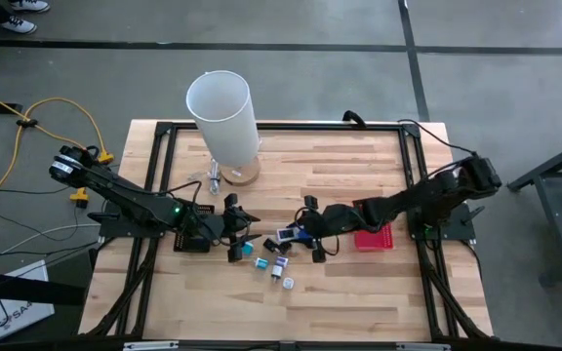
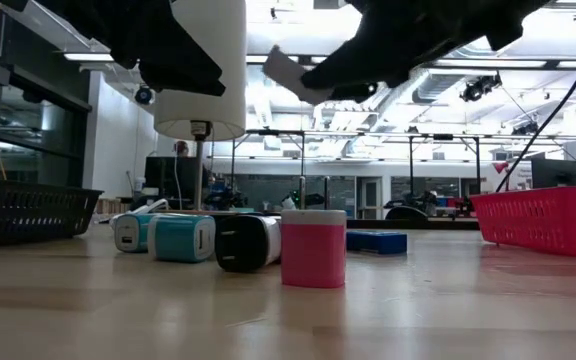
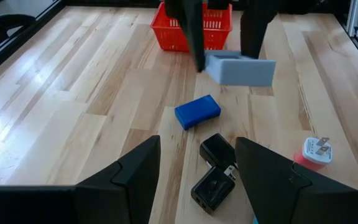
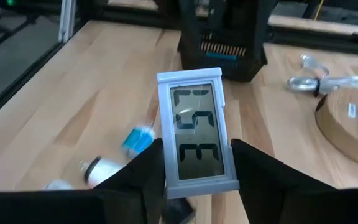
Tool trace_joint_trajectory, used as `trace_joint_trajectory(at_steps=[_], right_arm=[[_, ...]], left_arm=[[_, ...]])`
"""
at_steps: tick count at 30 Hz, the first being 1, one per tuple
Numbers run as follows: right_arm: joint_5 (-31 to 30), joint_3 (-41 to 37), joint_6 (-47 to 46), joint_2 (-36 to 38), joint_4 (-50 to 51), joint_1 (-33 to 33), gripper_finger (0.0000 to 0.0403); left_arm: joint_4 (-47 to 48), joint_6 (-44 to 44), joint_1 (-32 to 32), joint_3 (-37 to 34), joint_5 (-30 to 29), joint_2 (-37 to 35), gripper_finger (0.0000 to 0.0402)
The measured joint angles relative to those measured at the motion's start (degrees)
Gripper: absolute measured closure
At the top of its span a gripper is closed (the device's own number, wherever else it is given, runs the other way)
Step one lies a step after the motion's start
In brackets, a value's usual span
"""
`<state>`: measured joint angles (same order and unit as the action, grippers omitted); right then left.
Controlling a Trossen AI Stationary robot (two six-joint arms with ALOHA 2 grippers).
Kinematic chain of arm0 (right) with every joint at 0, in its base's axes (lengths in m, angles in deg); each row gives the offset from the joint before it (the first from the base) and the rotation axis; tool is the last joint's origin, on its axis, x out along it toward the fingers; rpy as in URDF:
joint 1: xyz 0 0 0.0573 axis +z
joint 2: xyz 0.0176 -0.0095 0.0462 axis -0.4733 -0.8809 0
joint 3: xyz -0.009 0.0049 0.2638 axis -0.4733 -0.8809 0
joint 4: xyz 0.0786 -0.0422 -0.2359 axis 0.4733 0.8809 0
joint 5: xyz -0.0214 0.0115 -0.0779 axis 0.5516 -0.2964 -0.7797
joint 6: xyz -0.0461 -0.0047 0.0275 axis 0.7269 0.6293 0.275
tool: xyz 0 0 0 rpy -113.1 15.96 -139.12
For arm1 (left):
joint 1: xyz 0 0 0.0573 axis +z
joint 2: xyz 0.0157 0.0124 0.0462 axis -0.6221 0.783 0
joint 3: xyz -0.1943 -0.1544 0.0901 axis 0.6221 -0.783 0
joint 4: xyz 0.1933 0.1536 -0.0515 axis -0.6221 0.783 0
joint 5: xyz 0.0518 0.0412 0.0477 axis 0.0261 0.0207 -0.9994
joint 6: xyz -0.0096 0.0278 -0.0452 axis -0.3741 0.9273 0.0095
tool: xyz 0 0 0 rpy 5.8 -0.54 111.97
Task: Pick & Place Office items
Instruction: Put the white digital timer into the black bin
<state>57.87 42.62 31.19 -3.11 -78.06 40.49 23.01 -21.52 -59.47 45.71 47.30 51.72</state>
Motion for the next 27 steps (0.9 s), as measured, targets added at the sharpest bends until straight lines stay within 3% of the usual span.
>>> trace_joint_trajectory(at_steps=[11,20,27], right_arm=[[4.68,0.00,1.16,-2.42,-9.62,-1.40,0.0248],[4.41,0.00,1.36,-2.39,-10.47,-1.41,0.0250],[2.38,0.00,1.64,-2.39,-10.84,-1.52,0.0249]], left_arm=[[0.02,0.00,0.00,0.00,0.00,0.00,0.0199],[-0.42,0.02,0.01,0.00,-0.31,0.00,0.0199],[-6.41,0.04,0.21,-0.02,-0.41,0.00,0.0199]])
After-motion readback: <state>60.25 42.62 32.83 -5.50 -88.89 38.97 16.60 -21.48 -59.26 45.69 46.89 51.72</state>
